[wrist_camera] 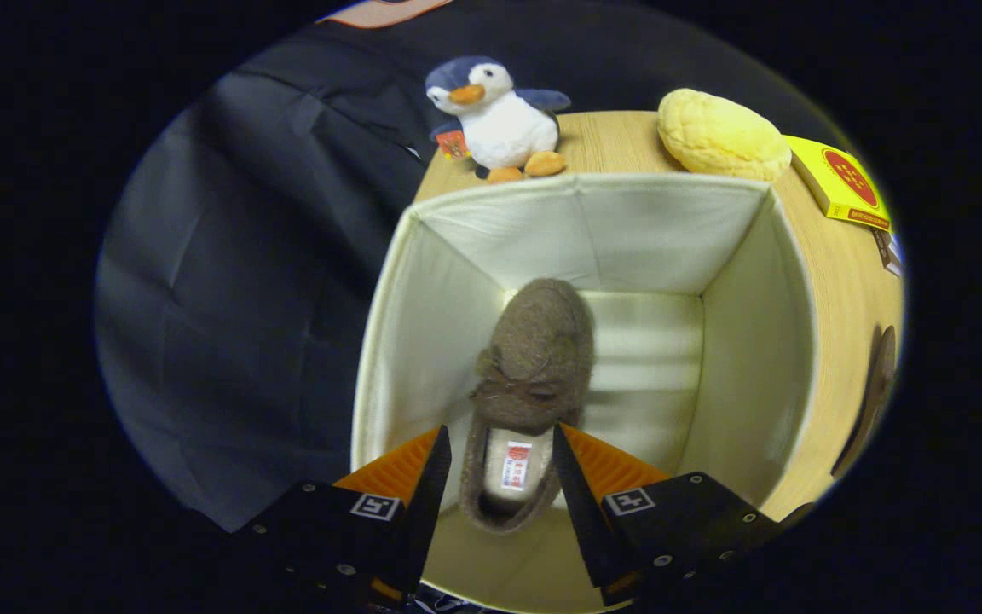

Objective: Open the storage box then place both shoes into the box .Put the left shoe in first, then the right shoe, with the right side of both shoes facing outward in a uniform manner.

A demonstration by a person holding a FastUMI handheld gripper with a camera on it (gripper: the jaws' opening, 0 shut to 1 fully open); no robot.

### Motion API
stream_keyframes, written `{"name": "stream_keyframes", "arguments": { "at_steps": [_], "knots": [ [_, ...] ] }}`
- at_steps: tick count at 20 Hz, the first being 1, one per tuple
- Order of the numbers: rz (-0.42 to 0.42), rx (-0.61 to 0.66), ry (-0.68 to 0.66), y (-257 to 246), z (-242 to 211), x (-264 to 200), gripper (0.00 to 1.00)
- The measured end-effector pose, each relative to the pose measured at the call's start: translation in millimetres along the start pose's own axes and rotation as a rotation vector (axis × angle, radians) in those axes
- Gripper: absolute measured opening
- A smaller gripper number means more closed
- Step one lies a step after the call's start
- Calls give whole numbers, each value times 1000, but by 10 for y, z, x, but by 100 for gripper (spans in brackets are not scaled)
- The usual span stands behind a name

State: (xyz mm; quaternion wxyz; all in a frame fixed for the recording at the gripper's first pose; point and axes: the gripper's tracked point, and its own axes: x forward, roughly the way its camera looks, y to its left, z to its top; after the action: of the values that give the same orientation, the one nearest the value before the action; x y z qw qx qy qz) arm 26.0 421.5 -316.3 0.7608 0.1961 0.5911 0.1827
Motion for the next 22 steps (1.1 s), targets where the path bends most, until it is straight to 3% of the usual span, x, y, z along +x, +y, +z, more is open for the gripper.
{"name": "stream_keyframes", "arguments": {
  "at_steps": [5,8,16,22],
  "knots": [
    [123,-23,-133,-94,201,-874,86],
    [130,-28,-212,-392,277,-1396,89],
    [-59,-80,-323,-1819,87,-2067,90],
    [-131,-20,-334,-2681,-198,-2169,90]
  ]
}}
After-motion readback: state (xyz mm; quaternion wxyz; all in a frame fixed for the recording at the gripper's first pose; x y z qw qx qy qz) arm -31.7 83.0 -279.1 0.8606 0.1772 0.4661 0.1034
